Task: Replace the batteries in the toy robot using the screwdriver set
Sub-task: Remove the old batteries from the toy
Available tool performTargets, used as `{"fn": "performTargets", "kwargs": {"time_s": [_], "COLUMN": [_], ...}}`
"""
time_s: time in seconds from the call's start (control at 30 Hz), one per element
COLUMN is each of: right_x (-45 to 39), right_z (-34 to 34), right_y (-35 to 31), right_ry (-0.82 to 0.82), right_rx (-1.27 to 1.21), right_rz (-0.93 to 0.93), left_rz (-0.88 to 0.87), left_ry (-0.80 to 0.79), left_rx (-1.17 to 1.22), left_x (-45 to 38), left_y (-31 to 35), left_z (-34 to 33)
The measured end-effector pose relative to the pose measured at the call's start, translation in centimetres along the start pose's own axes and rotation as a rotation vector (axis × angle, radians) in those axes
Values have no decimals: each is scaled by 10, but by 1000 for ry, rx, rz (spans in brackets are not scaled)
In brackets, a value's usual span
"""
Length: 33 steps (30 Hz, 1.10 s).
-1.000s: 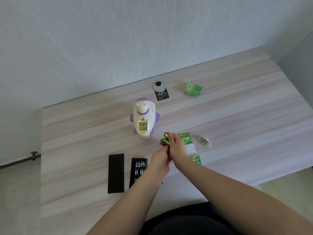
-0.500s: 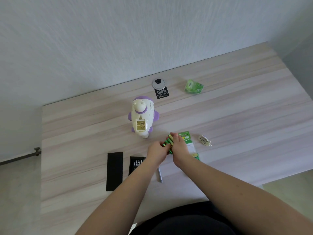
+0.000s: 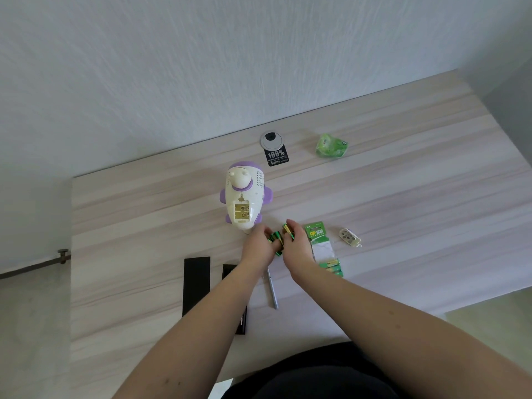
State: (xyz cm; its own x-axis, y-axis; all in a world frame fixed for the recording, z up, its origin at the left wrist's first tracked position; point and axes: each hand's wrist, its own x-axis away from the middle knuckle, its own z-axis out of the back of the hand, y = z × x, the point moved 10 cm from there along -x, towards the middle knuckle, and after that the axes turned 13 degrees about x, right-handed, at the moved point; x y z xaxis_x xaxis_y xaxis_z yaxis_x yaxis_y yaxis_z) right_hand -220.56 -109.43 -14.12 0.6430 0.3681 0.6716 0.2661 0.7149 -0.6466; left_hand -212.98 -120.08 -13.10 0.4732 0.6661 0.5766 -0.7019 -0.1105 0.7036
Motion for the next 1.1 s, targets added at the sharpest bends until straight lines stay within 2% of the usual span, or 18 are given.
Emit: {"fn": "performTargets", "kwargs": {"time_s": [0.2, 0.43, 0.73, 1.1], "right_x": [6, 13, 21, 26], "right_z": [5, 3, 9, 18], "right_y": [-12, -16, -6, -11], "right_ry": [67, 62, 15, -7], "right_rx": [228, 409, 376, 362], "right_rz": [105, 180, 75, 121], "left_rz": [-26, -115, -218, -365], "left_ry": [15, -1, -114, -140], "left_rx": [-90, -124, -147, -217], "left_x": [-2, -1, 13, 8], "left_y": [0, 5, 3, -1], "left_z": [1, 0, -14, -26]}}
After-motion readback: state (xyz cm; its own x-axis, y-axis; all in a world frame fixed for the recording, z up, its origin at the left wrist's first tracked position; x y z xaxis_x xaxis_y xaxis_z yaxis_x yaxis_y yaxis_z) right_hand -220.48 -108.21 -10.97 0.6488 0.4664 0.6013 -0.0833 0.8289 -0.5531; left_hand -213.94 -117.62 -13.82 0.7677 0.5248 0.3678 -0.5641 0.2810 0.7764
